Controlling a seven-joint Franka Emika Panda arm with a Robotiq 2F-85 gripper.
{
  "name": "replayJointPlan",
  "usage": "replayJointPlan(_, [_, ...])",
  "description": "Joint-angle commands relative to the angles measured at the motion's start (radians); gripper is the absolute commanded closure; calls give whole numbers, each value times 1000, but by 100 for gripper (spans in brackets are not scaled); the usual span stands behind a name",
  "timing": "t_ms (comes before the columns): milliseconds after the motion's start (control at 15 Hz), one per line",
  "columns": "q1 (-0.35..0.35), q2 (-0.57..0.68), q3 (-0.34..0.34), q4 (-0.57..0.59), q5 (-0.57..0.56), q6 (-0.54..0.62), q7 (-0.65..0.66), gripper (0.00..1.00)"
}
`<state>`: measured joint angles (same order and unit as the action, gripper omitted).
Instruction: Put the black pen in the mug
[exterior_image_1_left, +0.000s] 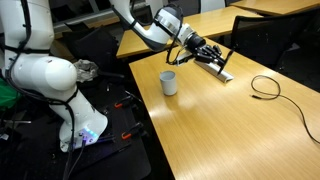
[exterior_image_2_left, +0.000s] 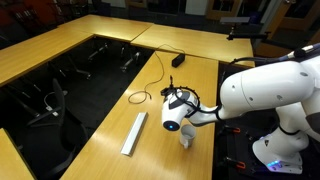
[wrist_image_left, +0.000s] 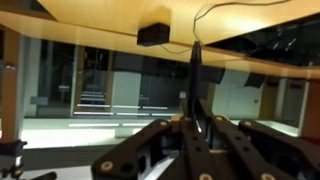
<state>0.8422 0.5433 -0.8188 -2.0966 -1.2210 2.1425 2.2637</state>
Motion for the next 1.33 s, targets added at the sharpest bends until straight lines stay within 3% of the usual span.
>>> replayJointPlan(0, [-103,-69,240,16,-104,-341,146,97])
replayJointPlan(267, [-283,-105,572,18,-96,-613,229,97])
replayJointPlan(533, [-431,-113,802,-2,-89,-686,234,97])
replayJointPlan(733, [-482,-108,899,-10,-77,-699,259,97])
replayJointPlan(1133, [-470,-79,1012,-19,10,-816,379,97])
replayJointPlan(1200, [-409,-92,957,-2,33,-804,337,97])
replayJointPlan(1267, [-402,-88,963,-3,36,-808,339,97])
